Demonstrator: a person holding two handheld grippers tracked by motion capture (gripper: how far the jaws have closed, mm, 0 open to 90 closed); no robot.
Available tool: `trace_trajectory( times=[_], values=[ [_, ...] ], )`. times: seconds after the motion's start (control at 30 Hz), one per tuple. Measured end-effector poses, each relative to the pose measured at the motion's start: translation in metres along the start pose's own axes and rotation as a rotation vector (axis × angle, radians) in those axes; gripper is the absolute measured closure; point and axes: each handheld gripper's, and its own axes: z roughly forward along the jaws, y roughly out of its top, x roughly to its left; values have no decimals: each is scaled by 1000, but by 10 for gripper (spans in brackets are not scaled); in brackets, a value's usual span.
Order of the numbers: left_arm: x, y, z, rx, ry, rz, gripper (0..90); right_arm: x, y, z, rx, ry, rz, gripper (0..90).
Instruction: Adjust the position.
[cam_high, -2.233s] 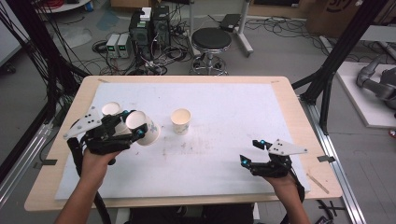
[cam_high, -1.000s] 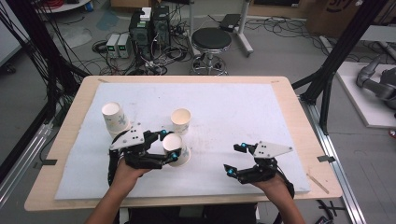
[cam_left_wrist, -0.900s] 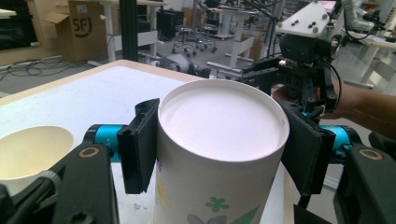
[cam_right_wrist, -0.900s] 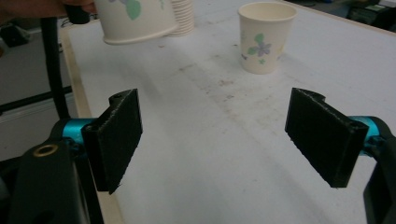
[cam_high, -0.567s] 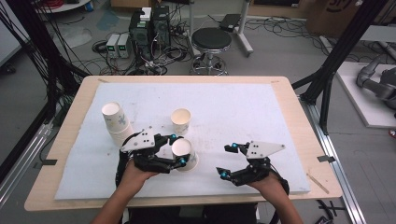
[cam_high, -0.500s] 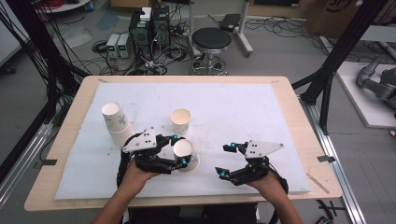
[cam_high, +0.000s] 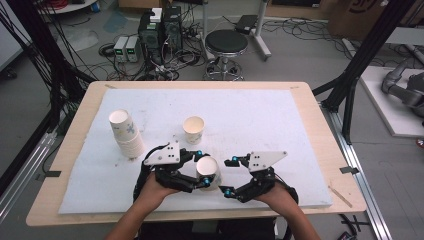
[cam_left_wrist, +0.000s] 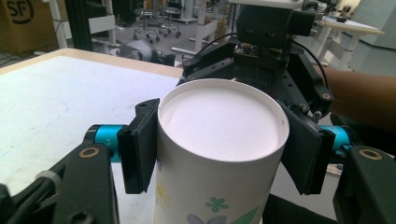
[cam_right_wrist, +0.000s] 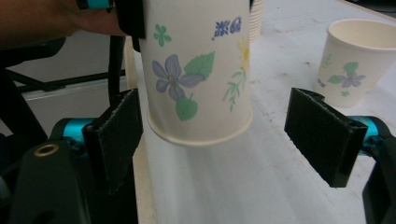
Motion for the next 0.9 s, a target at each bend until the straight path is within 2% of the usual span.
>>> trace_trajectory(
  times=[0.33,0.53,0.6,0.67,0.9],
  values=[
    [-2,1,8,-3,-52,-6,353,3,1,12,8,59,2,201],
    [-1,0,10,-21,-79,-23,354,1,-1,16,-1,85,32,209],
    [-1,0,11,-21,-82,-24,356,1,-2,16,-8,107,37,267],
    [-1,0,12,-21,-84,-24,356,0,-3,16,-17,113,44,268],
    [0,-2,12,-18,-84,-40,355,1,-3,16,-17,110,18,329]
  ],
)
